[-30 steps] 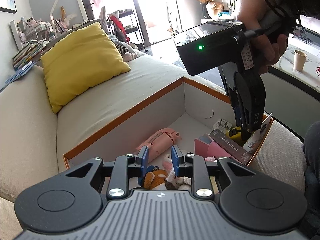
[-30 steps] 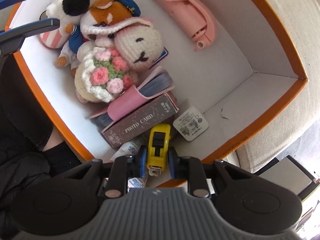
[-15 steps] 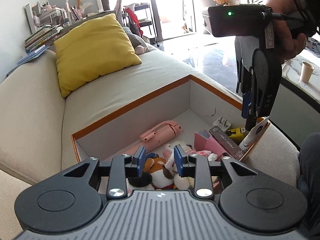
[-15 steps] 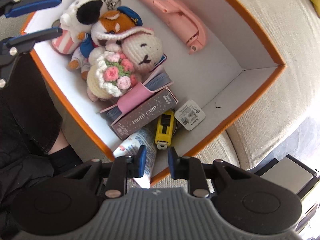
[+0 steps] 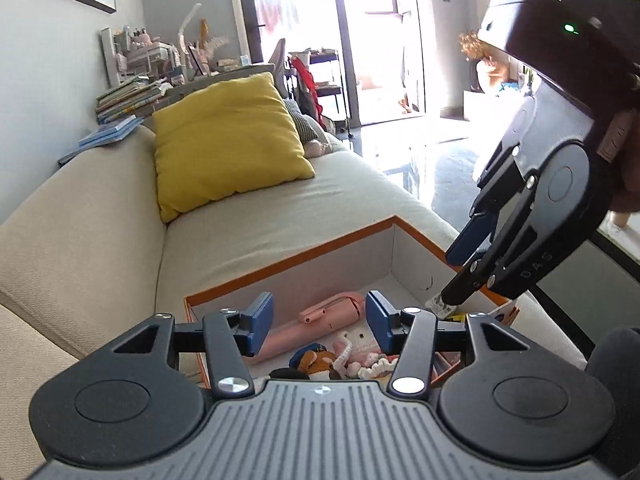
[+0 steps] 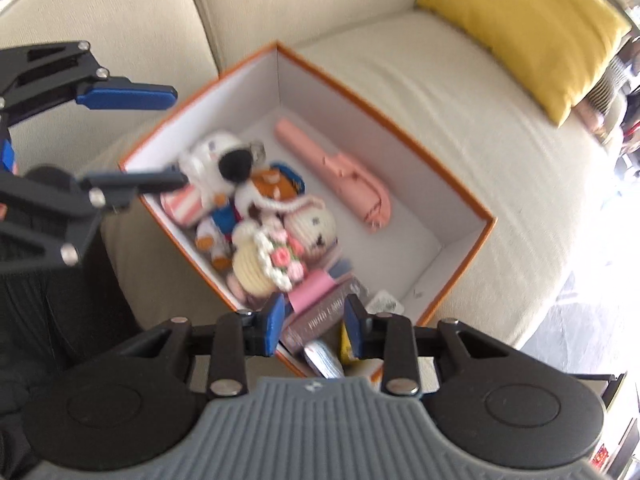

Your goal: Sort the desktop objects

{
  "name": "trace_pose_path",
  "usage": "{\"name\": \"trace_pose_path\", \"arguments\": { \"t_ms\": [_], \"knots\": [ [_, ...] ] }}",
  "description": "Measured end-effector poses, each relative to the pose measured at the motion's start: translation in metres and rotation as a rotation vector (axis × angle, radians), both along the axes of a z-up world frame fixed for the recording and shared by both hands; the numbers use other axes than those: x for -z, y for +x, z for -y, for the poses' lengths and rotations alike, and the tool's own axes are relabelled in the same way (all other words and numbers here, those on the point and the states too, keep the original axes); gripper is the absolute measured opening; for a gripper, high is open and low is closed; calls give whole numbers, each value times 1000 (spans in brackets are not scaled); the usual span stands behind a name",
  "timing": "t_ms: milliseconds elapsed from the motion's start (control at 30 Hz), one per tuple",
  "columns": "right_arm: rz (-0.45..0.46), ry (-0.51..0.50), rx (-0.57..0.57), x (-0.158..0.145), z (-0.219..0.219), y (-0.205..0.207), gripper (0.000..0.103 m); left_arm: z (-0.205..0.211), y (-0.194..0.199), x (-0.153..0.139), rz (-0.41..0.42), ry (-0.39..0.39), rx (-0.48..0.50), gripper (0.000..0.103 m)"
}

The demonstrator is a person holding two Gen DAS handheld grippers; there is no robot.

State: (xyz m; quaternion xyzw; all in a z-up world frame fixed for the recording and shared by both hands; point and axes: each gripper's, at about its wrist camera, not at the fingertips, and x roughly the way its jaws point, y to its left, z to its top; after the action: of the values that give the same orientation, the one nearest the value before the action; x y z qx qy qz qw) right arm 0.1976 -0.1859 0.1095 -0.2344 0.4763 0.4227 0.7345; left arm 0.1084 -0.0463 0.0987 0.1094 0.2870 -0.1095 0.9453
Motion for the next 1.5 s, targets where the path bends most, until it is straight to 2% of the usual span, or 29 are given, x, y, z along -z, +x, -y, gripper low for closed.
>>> {"name": "trace_pose_path", "arguments": {
  "t_ms": [67, 100, 167, 233, 333, 400, 467, 533, 633, 733, 1000, 1233, 1500],
  "knots": [
    [56, 80, 57, -10, 4, -13, 40, -2, -3, -8, 26, -19, -46, 61],
    [87, 123, 91, -15, 7, -19, 44, -4, -6, -11, 40, -31, -64, 64],
    [156, 180, 149, -22, 12, -31, 45, -8, -11, -17, 81, -70, -108, 73],
    [225, 243, 230, -25, 18, -44, 48, -12, -18, -23, 126, -114, -145, 73],
    [253, 350, 348, -23, 28, -59, 53, -13, -26, -24, 173, -149, -196, 78],
    [291, 404, 430, -15, 32, -69, 53, -14, -29, -21, 190, -170, -241, 89],
    [339, 431, 490, -6, 31, -80, 53, -16, -31, -14, 213, -195, -285, 89],
    [370, 448, 552, -2, 33, -87, 54, -15, -32, -6, 221, -173, -323, 89],
    [338, 481, 620, 11, 30, -93, 60, -11, -29, 8, 190, -144, -345, 89],
    [334, 470, 646, 29, 25, -95, 65, -11, -27, 24, 135, -136, -368, 90],
    [296, 394, 633, 76, 15, -103, 65, -14, -22, 62, -3, -120, -390, 90],
    [292, 354, 623, 97, 11, -105, 62, -10, -18, 79, -48, -95, -409, 90],
    [277, 367, 620, 99, 13, -105, 62, -7, -17, 83, -53, -82, -415, 90]
  ]
}}
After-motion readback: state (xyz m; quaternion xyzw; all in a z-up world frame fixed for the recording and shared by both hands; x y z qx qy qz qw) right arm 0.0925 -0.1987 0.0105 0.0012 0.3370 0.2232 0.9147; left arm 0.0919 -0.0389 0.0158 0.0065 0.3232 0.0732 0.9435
